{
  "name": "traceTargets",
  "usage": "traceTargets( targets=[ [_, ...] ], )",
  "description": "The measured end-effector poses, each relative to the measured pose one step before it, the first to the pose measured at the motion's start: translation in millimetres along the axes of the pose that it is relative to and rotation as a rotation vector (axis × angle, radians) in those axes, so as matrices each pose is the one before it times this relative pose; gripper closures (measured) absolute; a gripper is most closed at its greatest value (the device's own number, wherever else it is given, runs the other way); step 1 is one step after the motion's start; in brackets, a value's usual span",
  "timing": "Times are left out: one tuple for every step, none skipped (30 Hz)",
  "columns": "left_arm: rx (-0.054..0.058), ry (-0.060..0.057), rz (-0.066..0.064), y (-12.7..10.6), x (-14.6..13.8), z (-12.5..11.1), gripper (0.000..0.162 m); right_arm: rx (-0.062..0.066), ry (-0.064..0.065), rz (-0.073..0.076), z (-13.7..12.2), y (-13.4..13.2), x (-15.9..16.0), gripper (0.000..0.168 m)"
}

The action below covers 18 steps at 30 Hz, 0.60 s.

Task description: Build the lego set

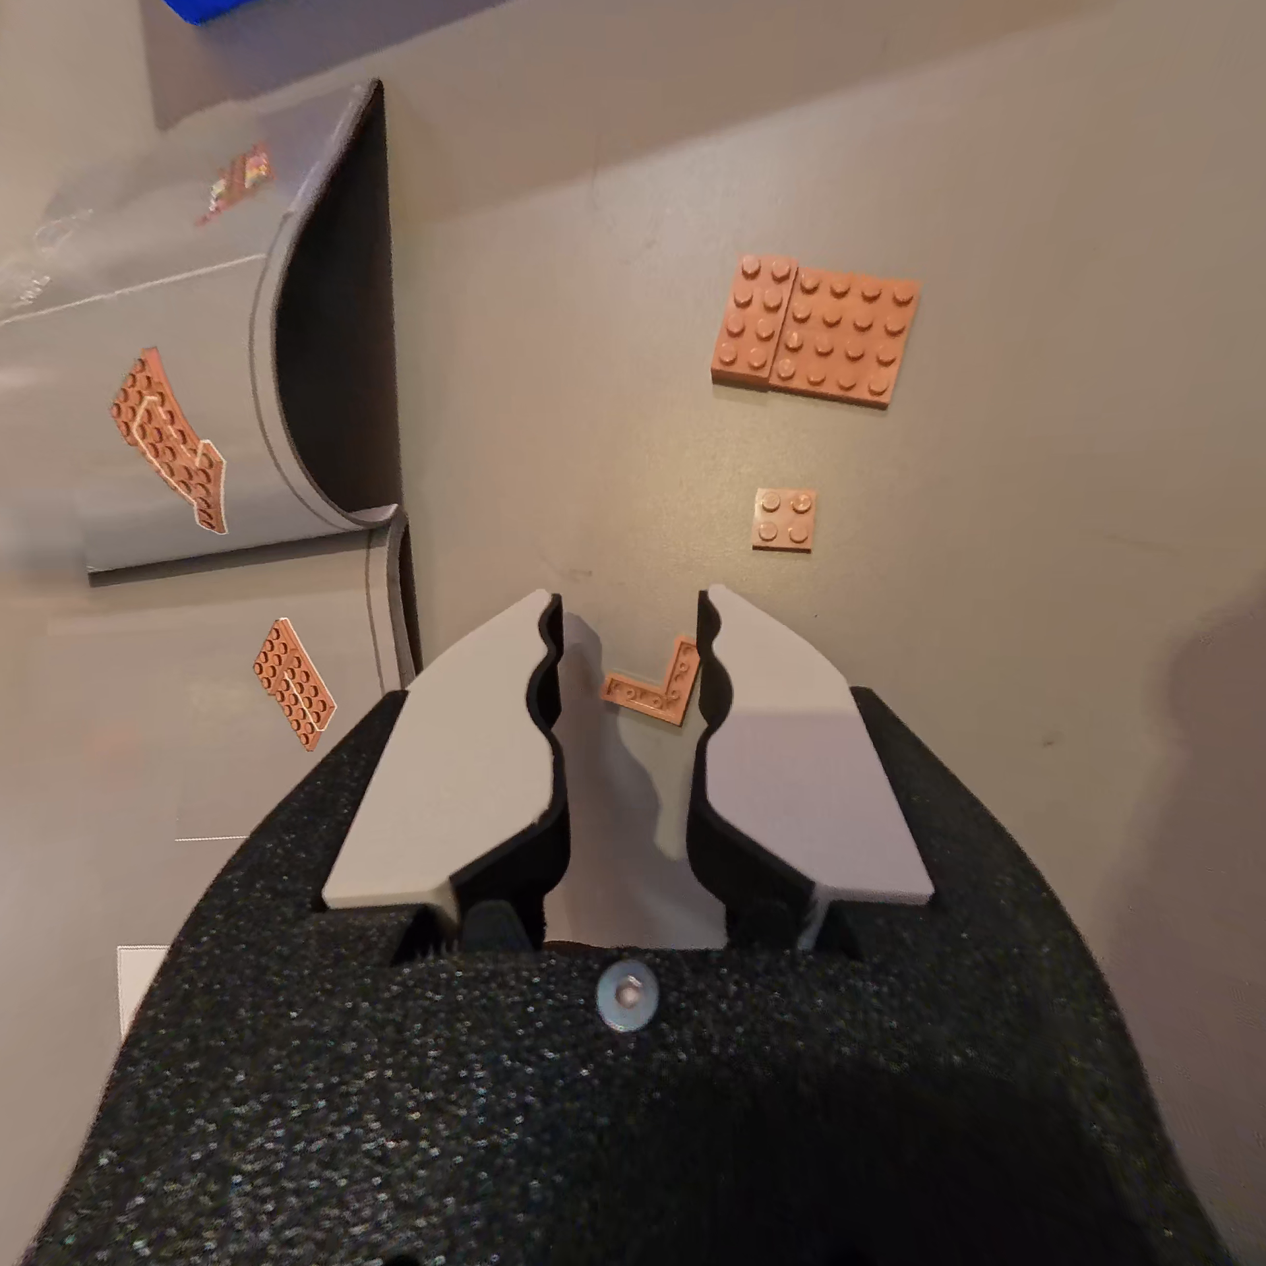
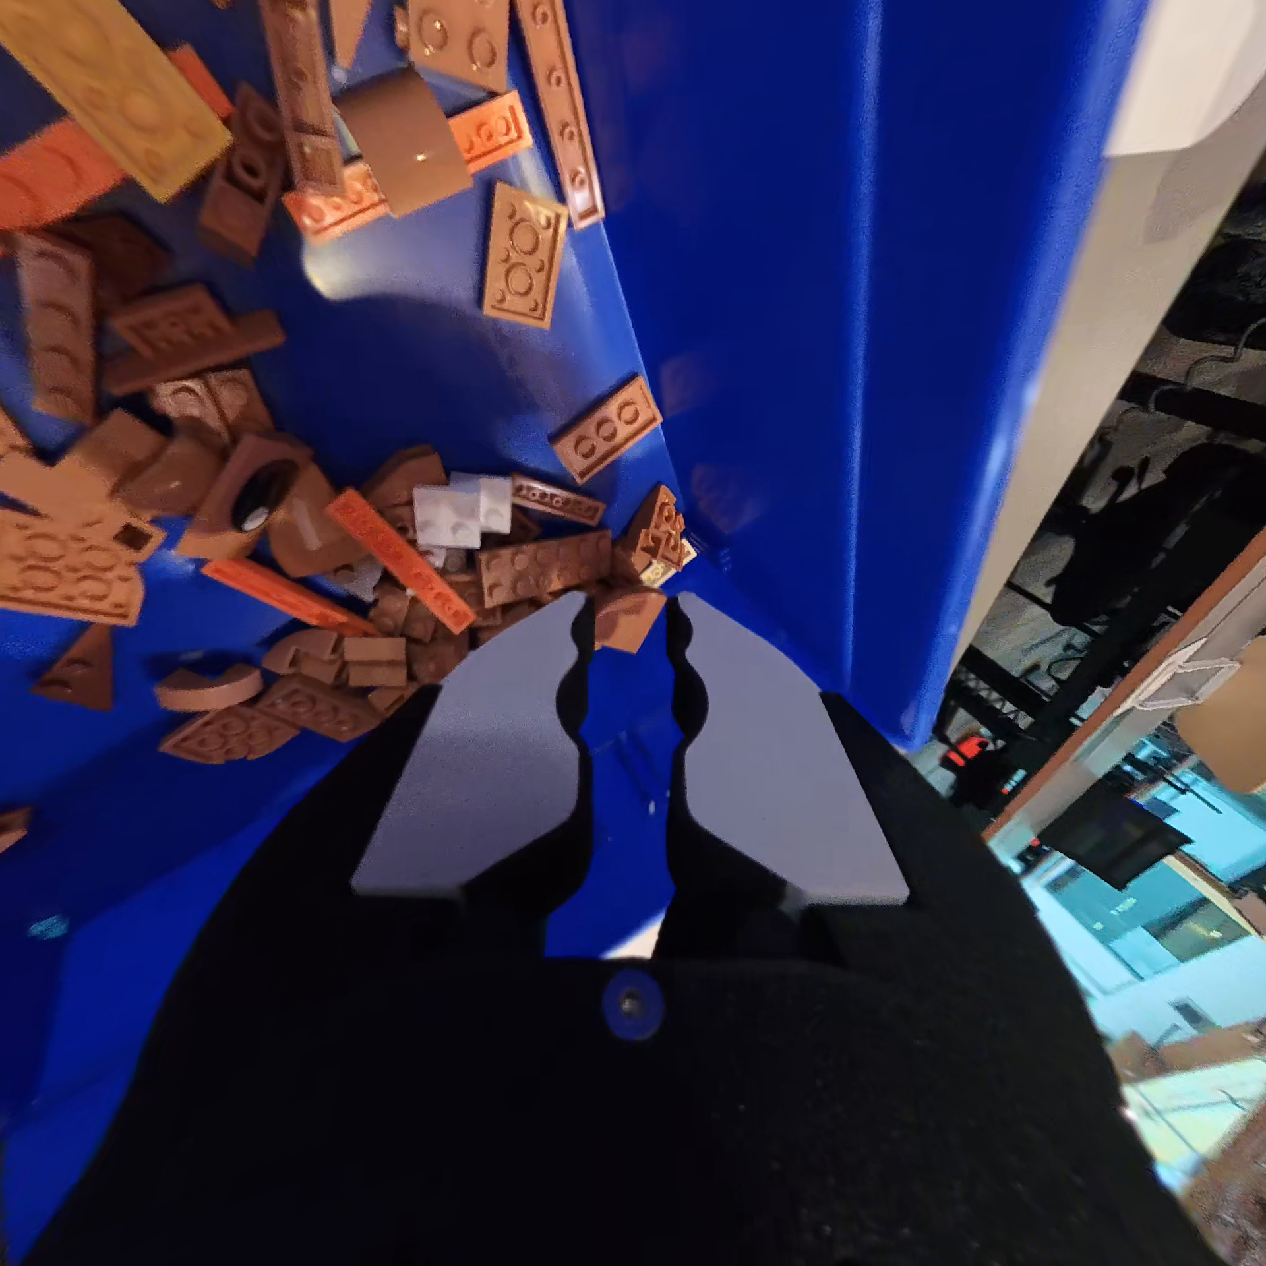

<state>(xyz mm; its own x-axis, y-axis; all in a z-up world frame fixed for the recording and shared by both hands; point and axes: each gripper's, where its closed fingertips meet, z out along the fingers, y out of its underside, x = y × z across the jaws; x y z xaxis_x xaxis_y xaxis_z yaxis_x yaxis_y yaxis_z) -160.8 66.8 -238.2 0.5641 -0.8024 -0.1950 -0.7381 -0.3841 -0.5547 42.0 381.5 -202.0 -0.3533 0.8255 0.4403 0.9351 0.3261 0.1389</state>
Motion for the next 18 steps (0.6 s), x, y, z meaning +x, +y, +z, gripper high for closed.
traceTargets(
  targets=[
    [0.012, -0.008, -0.0016, -1.9, -1.33, -0.57, 0.124, 0.0241, -0.0058, 0.0201, -7.56, 1.23, -0.8, 0.149],
    [0.0124, -0.0084, -0.0029, -1.82, -1.63, -0.55, 0.124, 0.0254, -0.008, 0.0194, -8.17, 1.51, -1.92, 0.149],
    [0.0122, -0.0078, -0.0033, -1.81, -1.53, -0.56, 0.124, 0.0256, -0.0091, 0.0157, -8.29, 1.75, -3.06, 0.149],
    [0.0143, -0.0118, -0.0015, -1.96, -2.1, -0.54, 0.124, 0.0249, -0.0071, 0.0111, -8.44, 1.97, -3.69, 0.149],
    [0.0161, -0.0155, -0.0008, -2.14, -2.56, -0.63, 0.124, 0.0221, -0.0036, 0.0068, -8.13, 2.37, -4.02, 0.149],
    [0.0169, -0.0119, -0.0007, -2.24, -2.19, -0.43, 0.124, 0.0189, -0.0002, 0.0032, -7.97, 2.82, -4.21, 0.149],
    [0.0189, -0.0112, 0.0011, -2.33, -2.0, -0.53, 0.124, 0.0166, 0.0008, 0.0012, -7.48, 3.17, -4.69, 0.149],
    [0.0213, -0.0147, 0.0021, -2.74, -2.36, -0.52, 0.124, 0.0155, -0.0023, -0.001, -6.69, 3.18, -5.46, 0.149],
    [0.0206, -0.0125, 0.0021, -2.65, -2.23, -0.54, 0.124, 0.0151, -0.0058, -0.0042, -5.74, 2.92, -6.33, 0.149],
    [0.0205, -0.0113, 0.0034, -2.56, -1.84, -0.37, 0.124, 0.013, -0.0054, -0.007, -4.55, 2.91, -6.54, 0.149],
    [0.021, -0.0139, 0.0037, -2.66, -2.21, -0.34, 0.124, 0.0079, -0.0024, -0.0079, -3.55, 3.02, -6.08, 0.149],
    [0.0208, -0.0135, 0.0035, -2.32, -2.22, -0.24, 0.124, 0.0029, 0.0004, -0.0085, -2.8, 3.26, -5.2, 0.149],
    [0.0232, -0.014, 0.0061, -2.56, -2.01, -0.12, 0.124, 0.0012, 0.0018, -0.0094, -2.11, 3.05, -4.7, 0.148],
    [0.0252, -0.015, 0.0049, -2.53, -2.2, -0.01, 0.124, 0.0028, 0.0012, -0.0097, -1.75, 2.61, -4.22, 0.148],
    [0.022, -0.0125, 0.0006, -1.85, -2.04, 0.14, 0.124, 0.0062, -0.0012, -0.0118, -1.53, 1.74, -4.26, 0.148],
    [0.0188, -0.0096, 0.0006, -1.43, -1.66, 0.38, 0.124, 0.0084, -0.0015, -0.0123, -1.47, 1.14, -4.01, 0.147],
    [0.0194, -0.0097, 0.0046, -1.31, -1.31, 0.25, 0.124, 0.009, -0.0004, -0.0111, -1.24, 0.74, -3.6, 0.147],
    [0.0189, -0.0081, 0.0053, -1.0, -0.88, 0.38, 0.125, 0.0096, 0.0002, -0.0121, -1.18, 0.66, -3.64, 0.147]
  ],
)
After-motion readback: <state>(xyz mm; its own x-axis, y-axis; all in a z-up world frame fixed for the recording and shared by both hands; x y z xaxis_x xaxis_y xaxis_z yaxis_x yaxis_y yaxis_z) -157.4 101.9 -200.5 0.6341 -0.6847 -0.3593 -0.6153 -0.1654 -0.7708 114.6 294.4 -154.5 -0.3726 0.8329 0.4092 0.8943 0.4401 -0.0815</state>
